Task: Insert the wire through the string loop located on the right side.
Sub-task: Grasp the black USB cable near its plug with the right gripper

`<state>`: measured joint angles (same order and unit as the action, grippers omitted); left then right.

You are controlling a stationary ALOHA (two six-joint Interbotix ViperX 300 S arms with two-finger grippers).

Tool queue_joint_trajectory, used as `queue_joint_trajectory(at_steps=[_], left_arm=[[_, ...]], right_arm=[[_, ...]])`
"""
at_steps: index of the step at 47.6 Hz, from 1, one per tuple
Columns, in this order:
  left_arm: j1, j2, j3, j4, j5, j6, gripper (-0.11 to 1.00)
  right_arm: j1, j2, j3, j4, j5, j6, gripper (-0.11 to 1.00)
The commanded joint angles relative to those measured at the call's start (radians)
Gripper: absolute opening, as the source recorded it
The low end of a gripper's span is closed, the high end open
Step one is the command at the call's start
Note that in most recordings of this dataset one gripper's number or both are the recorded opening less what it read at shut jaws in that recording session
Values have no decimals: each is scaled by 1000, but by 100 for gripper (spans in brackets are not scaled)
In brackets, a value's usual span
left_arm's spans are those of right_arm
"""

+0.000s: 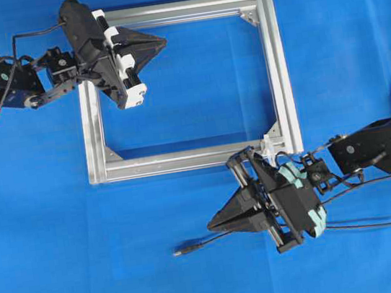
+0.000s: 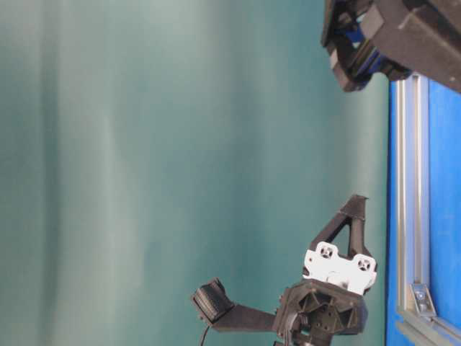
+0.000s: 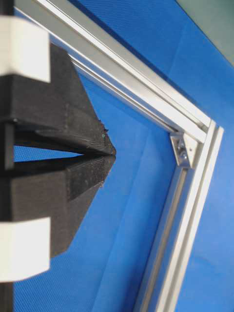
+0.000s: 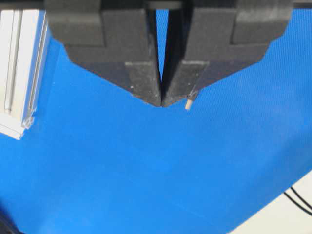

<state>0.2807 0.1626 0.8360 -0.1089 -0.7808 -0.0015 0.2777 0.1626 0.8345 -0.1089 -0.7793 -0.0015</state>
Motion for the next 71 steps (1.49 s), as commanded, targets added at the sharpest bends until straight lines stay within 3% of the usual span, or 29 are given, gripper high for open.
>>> queue_joint_trajectory(at_steps=[1, 7, 18, 27, 33, 43, 45, 54, 71], left_arm=[[-2, -38, -12, 14, 11, 2, 0], [6, -40, -8, 14, 17, 2, 0], [8, -43, -8, 15, 17, 2, 0], [6, -44, -8, 17, 17, 2, 0], [8, -46, -3, 15, 17, 2, 0], [8, -49, 2, 15, 17, 2, 0], [8, -49, 3, 17, 17, 2, 0], [8, -49, 3, 15, 17, 2, 0], [8, -49, 5, 15, 25, 2, 0]], right_arm=[[11, -34, -18, 5, -3, 8, 0], [11, -37, -20, 12, 34, 28, -6], [28, -37, -37, 12, 97, 135, -6], [41, -37, -41, 12, 107, 167, 1], [48, -37, -49, 26, 109, 167, 21], [52, -35, -51, 98, 144, 164, 83], [54, -34, -54, 104, 156, 164, 88], [66, -15, -71, 117, 176, 163, 81], [98, 132, -104, 249, 158, 163, 81]])
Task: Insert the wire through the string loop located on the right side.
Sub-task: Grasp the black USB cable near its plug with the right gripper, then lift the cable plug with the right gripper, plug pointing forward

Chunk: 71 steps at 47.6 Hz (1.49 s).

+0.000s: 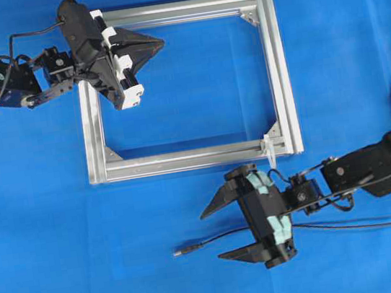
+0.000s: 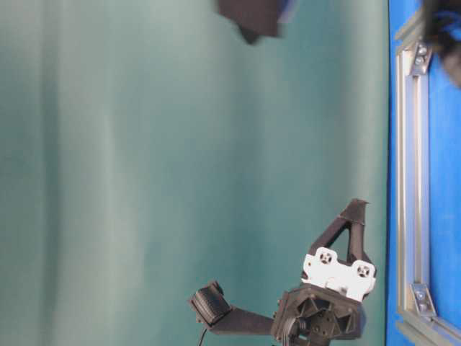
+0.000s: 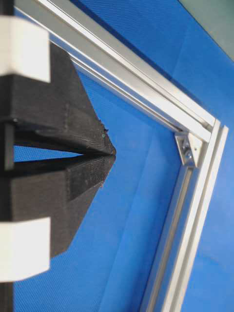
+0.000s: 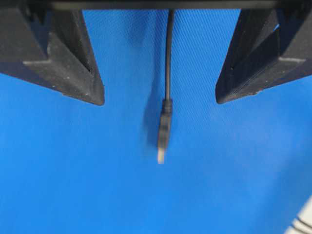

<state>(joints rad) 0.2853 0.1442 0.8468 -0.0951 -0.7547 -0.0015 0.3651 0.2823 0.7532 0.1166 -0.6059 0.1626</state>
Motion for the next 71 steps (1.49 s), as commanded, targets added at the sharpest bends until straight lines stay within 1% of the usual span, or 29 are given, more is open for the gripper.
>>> queue_joint_trajectory(at_steps=[1, 5, 11, 17, 20, 23, 24, 26, 34, 38, 41, 57, 62, 71], left_arm=[[3, -31, -6, 3, 0, 2, 0], [3, -31, -6, 3, 5, 2, 0], [3, -31, -6, 3, 8, 2, 0], [3, -31, -6, 3, 8, 2, 0], [3, -31, -6, 3, 8, 2, 0], [3, -31, -6, 3, 8, 2, 0], [3, -31, -6, 3, 8, 0, 0], [3, -31, -5, 3, 8, 2, 0], [3, -31, -5, 3, 8, 2, 0], [3, -31, -5, 5, 8, 2, 0], [3, -31, -5, 3, 8, 2, 0], [3, -31, -5, 3, 21, 2, 0], [3, -31, -3, 3, 26, 0, 0], [3, -31, -5, 3, 26, -2, 0]], right_arm=[[11, 20, -25, 29, -18, -2, 81], [18, 51, -28, 51, -40, -2, 81], [26, 67, -28, 55, -74, -2, 81], [28, 67, -25, 55, -81, -5, 80], [28, 67, -25, 55, -81, -6, 78], [28, 67, -26, 55, -81, -8, 73], [28, 67, -25, 55, -81, -9, 71], [28, 67, -25, 55, -81, -11, 63], [28, 67, -20, 55, -84, -18, 18], [28, 67, -20, 54, -89, -25, 3], [28, 67, -21, 55, -89, -25, -2], [28, 52, -26, 55, -87, -25, -3], [28, 17, -28, 52, -80, -25, -3], [28, -91, -28, 48, -2, -34, -3]])
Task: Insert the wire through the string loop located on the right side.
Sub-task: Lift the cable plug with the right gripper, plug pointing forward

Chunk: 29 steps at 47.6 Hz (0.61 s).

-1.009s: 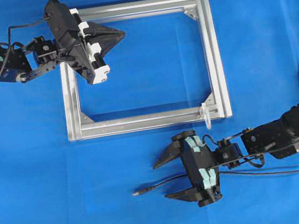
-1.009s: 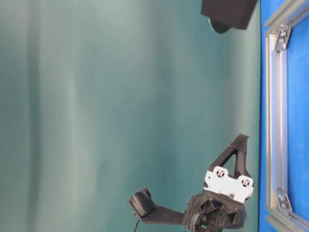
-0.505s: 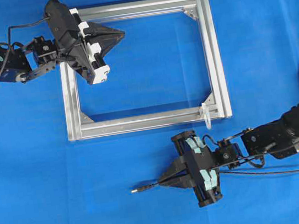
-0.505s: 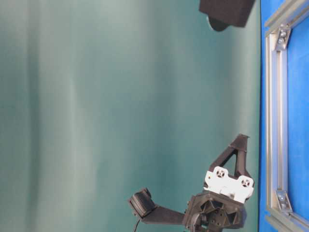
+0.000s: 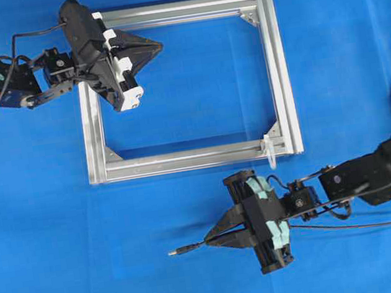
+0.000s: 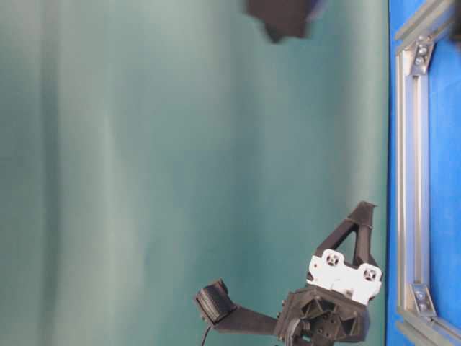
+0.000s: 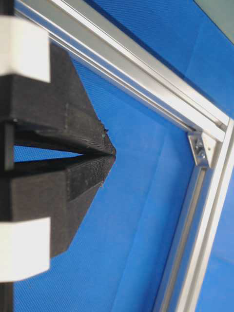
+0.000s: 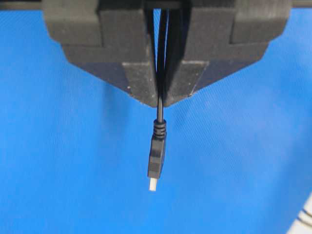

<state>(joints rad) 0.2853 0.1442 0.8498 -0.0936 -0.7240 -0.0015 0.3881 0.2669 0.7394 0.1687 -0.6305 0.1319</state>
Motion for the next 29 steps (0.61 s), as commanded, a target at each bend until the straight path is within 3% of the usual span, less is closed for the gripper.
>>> queue_joint_trajectory(at_steps=[1, 12, 29], left_arm=[[3, -31, -8, 2, -5, -2, 0], [3, -31, -8, 2, -5, -3, 0], [3, -31, -6, 2, -5, -3, 0]], right_arm=[[5, -86, -15, -6, 29, -3, -3], [5, -138, -21, -8, 54, -51, -3], [5, -138, -25, -8, 61, -52, -3]])
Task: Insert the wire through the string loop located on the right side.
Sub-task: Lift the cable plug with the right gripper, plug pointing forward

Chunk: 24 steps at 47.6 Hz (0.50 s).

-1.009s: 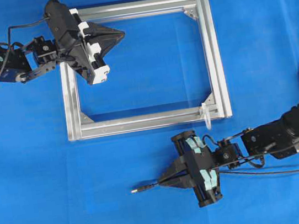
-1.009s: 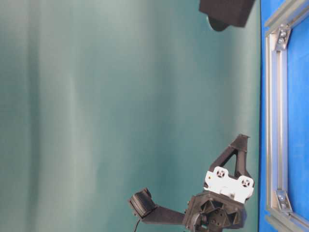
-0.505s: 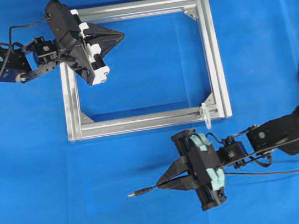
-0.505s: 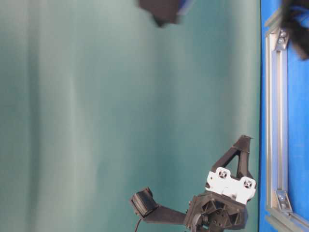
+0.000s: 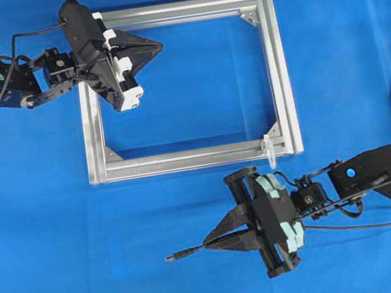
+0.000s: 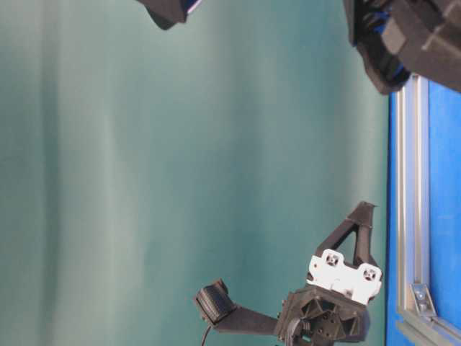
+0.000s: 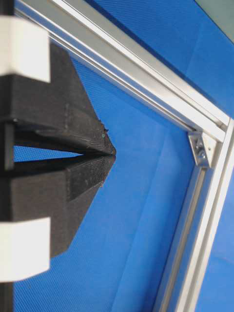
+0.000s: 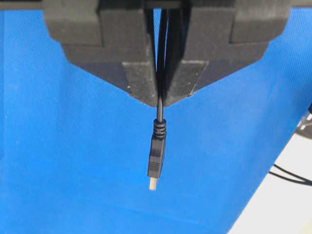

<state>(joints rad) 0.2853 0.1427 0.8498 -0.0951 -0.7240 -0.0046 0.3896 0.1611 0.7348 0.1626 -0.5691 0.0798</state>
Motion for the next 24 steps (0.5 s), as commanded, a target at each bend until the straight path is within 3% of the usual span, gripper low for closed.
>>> queue_joint_trajectory(at_steps=[1, 24], left_arm=[[3, -29, -8, 3, -5, 0, 0], [3, -29, -8, 3, -5, -2, 0]], right_arm=[[3, -31, -20, -2, 0, 0, -3], [3, -31, -20, -2, 6, -2, -3]])
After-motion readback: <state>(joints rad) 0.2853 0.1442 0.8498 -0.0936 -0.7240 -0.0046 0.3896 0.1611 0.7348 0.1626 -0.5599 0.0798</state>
